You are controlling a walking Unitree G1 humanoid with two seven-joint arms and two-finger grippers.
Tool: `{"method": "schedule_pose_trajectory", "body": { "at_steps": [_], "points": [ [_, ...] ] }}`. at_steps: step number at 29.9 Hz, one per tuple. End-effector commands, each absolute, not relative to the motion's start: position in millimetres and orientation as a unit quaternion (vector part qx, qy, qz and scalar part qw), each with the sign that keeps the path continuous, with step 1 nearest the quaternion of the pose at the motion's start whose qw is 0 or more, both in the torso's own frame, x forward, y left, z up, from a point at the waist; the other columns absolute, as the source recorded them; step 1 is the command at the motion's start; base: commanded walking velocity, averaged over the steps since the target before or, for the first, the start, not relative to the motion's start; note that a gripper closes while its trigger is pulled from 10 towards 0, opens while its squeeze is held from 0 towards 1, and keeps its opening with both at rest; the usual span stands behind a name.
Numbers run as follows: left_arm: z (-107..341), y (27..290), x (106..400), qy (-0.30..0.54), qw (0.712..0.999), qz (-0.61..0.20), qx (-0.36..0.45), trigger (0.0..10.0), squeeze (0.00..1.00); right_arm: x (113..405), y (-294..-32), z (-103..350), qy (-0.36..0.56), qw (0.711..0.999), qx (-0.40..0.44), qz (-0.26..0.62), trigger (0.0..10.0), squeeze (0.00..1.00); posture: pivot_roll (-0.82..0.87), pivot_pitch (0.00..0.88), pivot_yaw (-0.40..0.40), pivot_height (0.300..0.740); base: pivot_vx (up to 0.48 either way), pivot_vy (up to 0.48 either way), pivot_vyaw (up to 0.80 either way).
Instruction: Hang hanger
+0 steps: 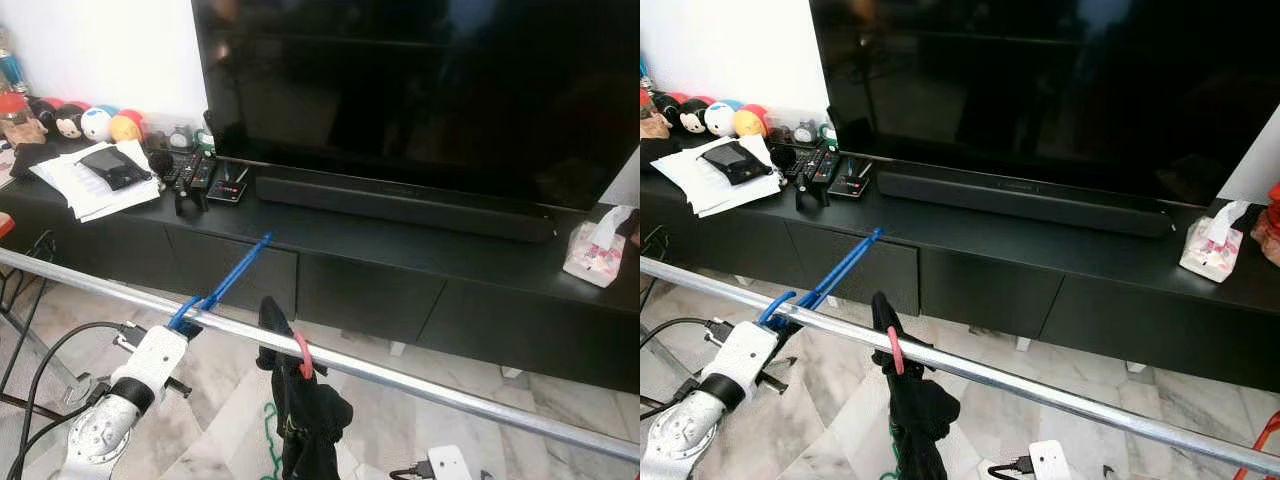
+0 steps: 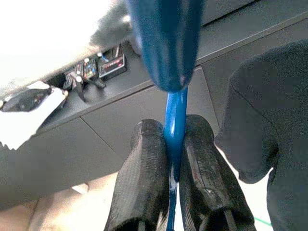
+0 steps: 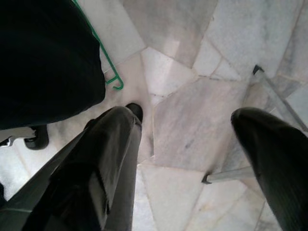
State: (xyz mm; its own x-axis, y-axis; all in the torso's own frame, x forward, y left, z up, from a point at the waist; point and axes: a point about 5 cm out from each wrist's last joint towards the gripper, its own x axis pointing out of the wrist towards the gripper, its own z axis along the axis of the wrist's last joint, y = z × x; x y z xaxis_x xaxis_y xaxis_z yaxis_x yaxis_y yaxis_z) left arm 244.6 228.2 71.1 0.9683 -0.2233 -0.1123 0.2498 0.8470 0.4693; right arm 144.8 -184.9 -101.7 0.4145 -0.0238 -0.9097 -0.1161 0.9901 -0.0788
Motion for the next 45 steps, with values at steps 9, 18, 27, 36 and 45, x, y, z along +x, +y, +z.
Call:
{"method": "schedule_pose_trajectory", "body": {
  "at_steps": [9, 18, 27, 36, 45],
  "points": [
    [68, 239, 255, 0.060, 0.975, -0.047, 0.210, 10.0, 0.00, 146, -186, -101, 0.538, 0.840, -0.067, 0.026, 10.0, 0.00, 0.02, 0.000, -0.065, 0.740, 0.000, 0.000, 0.00],
    [67, 253, 259, 0.088, 0.978, -0.002, 0.187, 10.0, 0.00, 145, -187, -101, 0.539, 0.839, -0.067, 0.025, 10.0, 0.00, 0.02, 0.000, -0.064, 0.740, 0.000, 0.000, 0.00],
    [68, 248, 259, 0.087, 0.981, -0.013, 0.176, 10.0, 0.44, 145, -187, -101, 0.538, 0.840, -0.068, 0.026, 10.0, 0.00, 0.02, 0.000, -0.065, 0.740, 0.000, 0.000, 0.00],
    [76, 247, 258, 0.061, 0.985, -0.018, 0.159, 10.0, 0.96, 145, -187, -101, 0.539, 0.839, -0.068, 0.026, 10.0, 0.00, 0.02, 0.000, -0.065, 0.740, 0.000, 0.000, 0.00],
    [83, 245, 255, 0.047, 0.988, -0.040, 0.144, 10.0, 0.96, 145, -187, -101, 0.539, 0.839, -0.068, 0.027, 10.0, 0.00, 0.02, 0.000, -0.065, 0.740, 0.000, 0.000, 0.00]
  ]
}}
